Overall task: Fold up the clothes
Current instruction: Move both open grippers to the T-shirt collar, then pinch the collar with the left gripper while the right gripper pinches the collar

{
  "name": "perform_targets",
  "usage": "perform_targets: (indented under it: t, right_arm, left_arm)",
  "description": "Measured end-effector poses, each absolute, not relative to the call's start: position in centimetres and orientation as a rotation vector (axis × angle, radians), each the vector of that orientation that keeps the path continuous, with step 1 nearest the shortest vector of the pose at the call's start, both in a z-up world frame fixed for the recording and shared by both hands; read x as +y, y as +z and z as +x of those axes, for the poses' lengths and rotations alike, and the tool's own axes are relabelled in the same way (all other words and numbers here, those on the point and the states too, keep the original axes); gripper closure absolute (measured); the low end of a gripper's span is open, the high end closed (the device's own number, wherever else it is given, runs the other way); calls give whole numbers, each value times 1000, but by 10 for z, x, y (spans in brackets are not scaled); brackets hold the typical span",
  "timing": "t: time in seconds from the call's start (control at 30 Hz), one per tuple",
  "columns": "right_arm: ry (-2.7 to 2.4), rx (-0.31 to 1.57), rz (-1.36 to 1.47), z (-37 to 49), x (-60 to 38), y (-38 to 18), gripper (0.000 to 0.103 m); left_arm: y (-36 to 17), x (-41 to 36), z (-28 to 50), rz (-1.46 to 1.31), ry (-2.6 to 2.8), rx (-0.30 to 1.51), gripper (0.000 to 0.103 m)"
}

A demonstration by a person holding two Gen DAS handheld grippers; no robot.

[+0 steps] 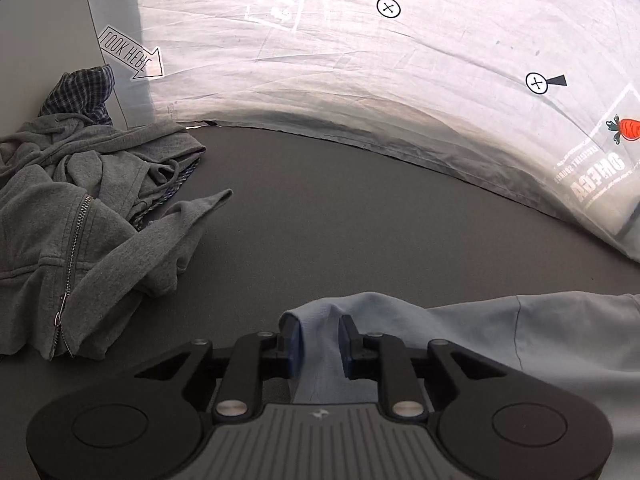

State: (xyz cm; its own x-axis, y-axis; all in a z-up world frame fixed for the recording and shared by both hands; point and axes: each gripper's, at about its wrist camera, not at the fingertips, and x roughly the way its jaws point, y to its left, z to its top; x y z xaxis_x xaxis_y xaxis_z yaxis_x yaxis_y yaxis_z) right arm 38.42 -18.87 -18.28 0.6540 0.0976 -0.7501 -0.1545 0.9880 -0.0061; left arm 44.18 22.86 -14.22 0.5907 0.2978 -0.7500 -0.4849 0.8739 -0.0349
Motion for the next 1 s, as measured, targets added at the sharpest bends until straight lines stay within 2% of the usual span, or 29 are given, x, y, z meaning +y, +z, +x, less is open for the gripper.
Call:
perform_targets:
  t: [0.07, 0.13, 0.2, 0.27, 0.3, 0.37, 0.53, 0.77, 0.83, 0.9, 0.93, 0.97, 1.0]
  right_arm:
    - [158, 861, -65, 403, -200, -184, 0]
    - [166, 848, -88, 427, -210, -185, 0]
    - [196, 817, -111, 455, -218, -185, 0]
    - [252, 763, -140, 493, -224, -185, 1]
    - [264, 749, -158, 511, -225, -186, 1]
    - [294, 729, -193, 545, -225, -188, 12]
    - [371, 697, -345, 604, -211, -204, 15]
    - [457, 755, -253, 633, -227, -224, 17]
    - [490, 777, -170, 635, -236, -225, 25]
    - [524, 753, -189, 630, -236, -224, 35]
    - [542, 741, -199, 627, -237, -223, 50]
    - [550, 736, -205, 625, -235, -222, 66]
    - [567, 733, -215, 623, -233, -221, 76]
  left_arm:
    - [-132, 220, 439, -256, 388, 788, 47]
    - [-123, 206, 447, -233, 289, 770, 44]
    - [-119, 181, 464, -158, 179, 758, 34]
    - [-119, 154, 487, -94, 66, 738, 28]
    - [-122, 142, 500, -77, 11, 741, 27]
    - [-129, 118, 528, -58, -88, 754, 27]
    - [-153, 61, 581, 15, -218, 756, 23]
    - [-179, 14, 605, 81, -318, 779, 23]
    - [-192, 4, 605, 109, -321, 785, 23]
    - [-205, -2, 600, 125, -279, 751, 36]
    - [-210, -4, 594, 127, -261, 716, 38]
    - [-213, -6, 590, 118, -252, 695, 44]
    - [-213, -7, 587, 103, -251, 687, 56]
